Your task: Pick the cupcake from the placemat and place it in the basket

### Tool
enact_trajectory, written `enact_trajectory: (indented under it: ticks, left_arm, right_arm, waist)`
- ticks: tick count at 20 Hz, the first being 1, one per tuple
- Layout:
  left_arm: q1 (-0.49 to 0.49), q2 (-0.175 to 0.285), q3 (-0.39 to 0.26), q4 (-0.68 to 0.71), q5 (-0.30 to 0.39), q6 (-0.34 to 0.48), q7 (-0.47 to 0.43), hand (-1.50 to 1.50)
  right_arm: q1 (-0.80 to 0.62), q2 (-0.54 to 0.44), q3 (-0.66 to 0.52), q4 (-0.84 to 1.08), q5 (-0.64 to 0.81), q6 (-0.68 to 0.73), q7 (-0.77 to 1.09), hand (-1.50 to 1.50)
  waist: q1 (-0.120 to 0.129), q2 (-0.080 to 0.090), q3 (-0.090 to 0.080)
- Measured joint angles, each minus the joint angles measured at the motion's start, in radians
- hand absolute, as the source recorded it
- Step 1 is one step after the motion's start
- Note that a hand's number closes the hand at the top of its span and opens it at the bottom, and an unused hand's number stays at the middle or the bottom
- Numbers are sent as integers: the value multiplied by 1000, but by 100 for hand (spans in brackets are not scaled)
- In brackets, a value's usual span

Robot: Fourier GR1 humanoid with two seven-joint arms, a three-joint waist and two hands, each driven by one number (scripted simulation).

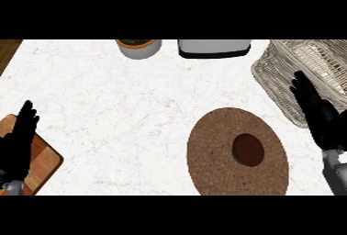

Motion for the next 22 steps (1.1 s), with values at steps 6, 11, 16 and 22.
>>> enact_trajectory:
  ticks: [6, 11, 16, 22]
  left_arm:
    - [-97, 3, -2, 32, 47, -89, 30, 0]
    - [-151, -25, -36, 51, 99, -162, 61, 0]
    - [-183, -17, -20, 90, 129, -218, 72, 0]
    - [-207, -23, -4, 138, 134, -246, 66, 0]
  right_arm:
    - [-41, 9, -171, -23, -143, 106, -181, 150]
    - [-73, -43, -5, -94, 124, 139, -336, -150]
    - [-77, 119, 175, -187, 392, -97, -272, -150]
    - [-182, 153, 262, -314, 570, -126, 165, -150]
  waist:
    - [16, -2, -9]
    - [38, 0, -15]
    - [43, -6, -16]
    - [38, -11, -18]
